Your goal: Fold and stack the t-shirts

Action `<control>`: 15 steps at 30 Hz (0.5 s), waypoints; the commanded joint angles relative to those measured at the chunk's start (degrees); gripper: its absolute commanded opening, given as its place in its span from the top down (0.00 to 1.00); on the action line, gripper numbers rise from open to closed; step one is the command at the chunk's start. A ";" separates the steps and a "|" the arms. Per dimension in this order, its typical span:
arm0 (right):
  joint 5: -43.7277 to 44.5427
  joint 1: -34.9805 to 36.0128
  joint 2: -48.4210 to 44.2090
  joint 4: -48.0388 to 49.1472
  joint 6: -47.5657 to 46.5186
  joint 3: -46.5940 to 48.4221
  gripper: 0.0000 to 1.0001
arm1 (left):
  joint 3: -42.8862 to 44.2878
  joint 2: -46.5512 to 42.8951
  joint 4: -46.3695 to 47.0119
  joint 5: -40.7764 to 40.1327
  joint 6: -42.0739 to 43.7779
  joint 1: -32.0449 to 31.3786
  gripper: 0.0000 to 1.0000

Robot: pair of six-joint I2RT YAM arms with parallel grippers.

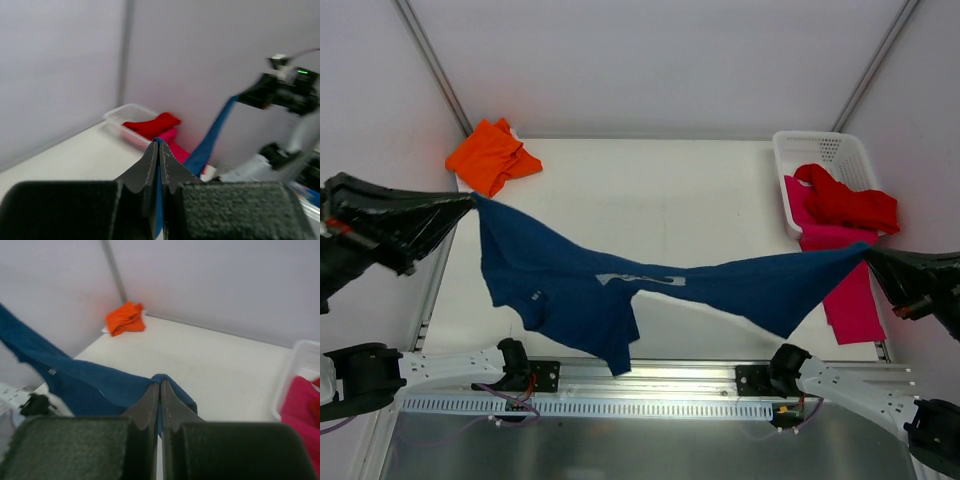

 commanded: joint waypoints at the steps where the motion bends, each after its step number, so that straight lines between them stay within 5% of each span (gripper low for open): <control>1: -21.70 -4.25 1.33 4.83 -4.05 2.08 1.00 | 6.70 -0.54 -1.08 26.27 1.04 0.11 1.00; 4: -34.45 -9.61 0.19 7.91 -4.49 1.29 1.00 | 11.11 -0.81 -0.12 37.17 -0.72 0.19 1.00; 9: -43.79 -16.39 -2.97 13.62 -4.58 -0.90 1.00 | 10.42 -2.12 0.94 36.79 2.51 0.28 1.00; 13: -35.65 -17.81 -4.30 15.12 -5.89 -3.72 1.00 | 6.20 -2.30 1.03 26.89 6.74 0.28 1.00; 15: -23.18 -17.90 -3.86 14.33 -6.95 -5.65 1.00 | 3.56 -1.78 1.03 21.42 9.98 0.28 1.00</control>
